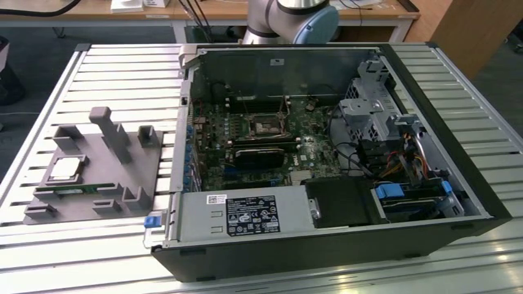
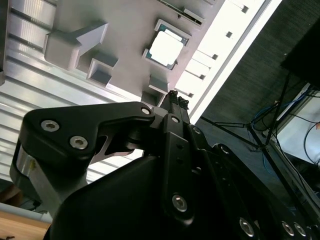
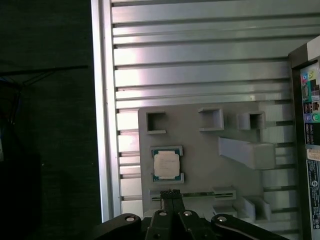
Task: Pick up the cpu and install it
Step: 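Pick up the cpu and move it towards the insertion slot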
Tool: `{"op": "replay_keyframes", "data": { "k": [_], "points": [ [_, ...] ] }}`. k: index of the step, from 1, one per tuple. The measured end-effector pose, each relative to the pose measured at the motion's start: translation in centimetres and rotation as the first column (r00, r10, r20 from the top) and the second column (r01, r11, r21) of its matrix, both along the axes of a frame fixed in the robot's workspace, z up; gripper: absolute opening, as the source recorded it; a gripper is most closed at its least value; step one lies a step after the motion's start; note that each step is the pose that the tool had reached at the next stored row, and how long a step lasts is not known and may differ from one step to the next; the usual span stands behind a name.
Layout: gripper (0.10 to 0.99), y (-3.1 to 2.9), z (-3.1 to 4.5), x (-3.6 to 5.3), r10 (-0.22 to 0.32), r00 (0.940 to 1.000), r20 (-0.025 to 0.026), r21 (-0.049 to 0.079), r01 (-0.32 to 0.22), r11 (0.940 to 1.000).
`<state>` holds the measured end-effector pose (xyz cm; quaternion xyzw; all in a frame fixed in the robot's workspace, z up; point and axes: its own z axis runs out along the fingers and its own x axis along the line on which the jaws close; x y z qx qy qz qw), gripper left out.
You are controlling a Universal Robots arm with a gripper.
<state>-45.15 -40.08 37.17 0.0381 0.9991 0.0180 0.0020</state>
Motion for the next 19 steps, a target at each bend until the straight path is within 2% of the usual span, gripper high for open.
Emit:
{"op": "replay_keyframes", "data": {
  "k": [19],
  "points": [
    [0.106, -0.04, -0.69, 0.0, 0.0, 1.0, 0.0001, 0.0, 0.0, 1.0]
  ]
}}
